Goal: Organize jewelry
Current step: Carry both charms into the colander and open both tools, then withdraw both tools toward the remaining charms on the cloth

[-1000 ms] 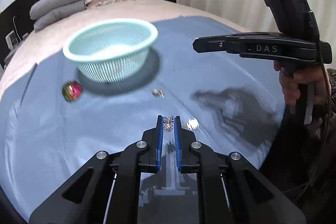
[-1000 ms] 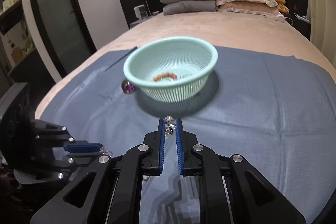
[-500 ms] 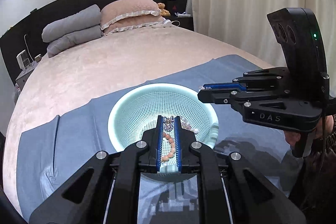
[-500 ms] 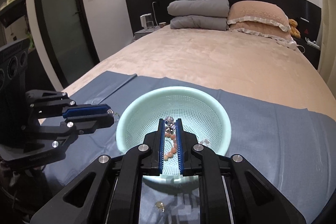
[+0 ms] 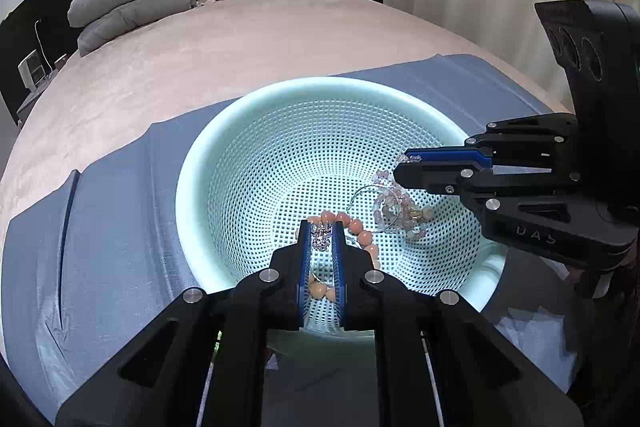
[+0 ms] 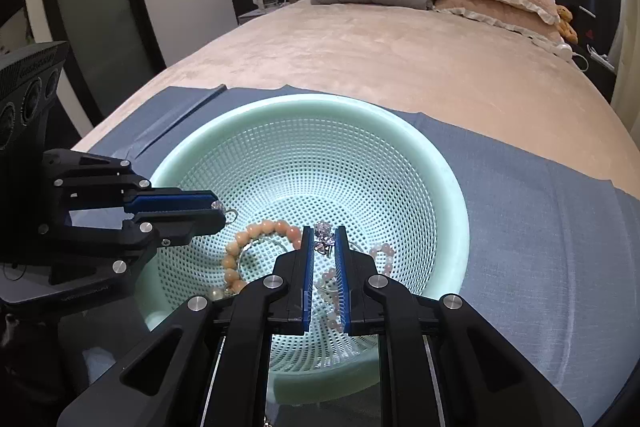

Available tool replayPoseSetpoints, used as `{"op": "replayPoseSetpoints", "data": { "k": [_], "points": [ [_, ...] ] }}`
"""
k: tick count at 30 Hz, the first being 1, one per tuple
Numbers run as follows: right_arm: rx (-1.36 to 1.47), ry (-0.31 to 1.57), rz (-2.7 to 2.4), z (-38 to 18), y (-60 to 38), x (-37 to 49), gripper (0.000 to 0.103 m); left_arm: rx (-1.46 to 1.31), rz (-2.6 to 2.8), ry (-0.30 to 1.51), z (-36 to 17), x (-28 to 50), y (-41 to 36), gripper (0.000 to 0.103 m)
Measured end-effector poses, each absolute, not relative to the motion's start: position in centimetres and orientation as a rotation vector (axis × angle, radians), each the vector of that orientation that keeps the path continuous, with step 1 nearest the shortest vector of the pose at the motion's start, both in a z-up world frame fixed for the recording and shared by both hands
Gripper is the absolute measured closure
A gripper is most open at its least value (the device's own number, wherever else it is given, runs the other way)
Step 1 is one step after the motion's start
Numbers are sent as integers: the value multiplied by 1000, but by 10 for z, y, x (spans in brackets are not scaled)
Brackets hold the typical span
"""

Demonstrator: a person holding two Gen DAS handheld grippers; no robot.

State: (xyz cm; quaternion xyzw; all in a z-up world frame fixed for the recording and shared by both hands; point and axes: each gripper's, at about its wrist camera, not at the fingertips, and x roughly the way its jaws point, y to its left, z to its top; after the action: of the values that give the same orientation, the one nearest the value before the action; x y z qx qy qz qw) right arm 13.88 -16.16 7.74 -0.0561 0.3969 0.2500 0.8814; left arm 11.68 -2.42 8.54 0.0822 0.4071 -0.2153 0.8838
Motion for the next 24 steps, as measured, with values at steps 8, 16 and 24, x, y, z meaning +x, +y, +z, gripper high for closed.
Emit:
{"op": "replayPoseSetpoints", "data": {
  "k": [8, 16, 24],
  "points": [
    [-88, 849, 521, 72, -168, 139, 92, 173, -448, 847, 83, 117, -23, 92],
    [-93, 824, 486, 82, -177, 130, 62, 165, -419, 822, 94, 113, -18, 69],
    [-104, 788, 466, 99, -192, 109, 48, 155, -393, 762, 116, 94, -1, 54]
  ]
}}
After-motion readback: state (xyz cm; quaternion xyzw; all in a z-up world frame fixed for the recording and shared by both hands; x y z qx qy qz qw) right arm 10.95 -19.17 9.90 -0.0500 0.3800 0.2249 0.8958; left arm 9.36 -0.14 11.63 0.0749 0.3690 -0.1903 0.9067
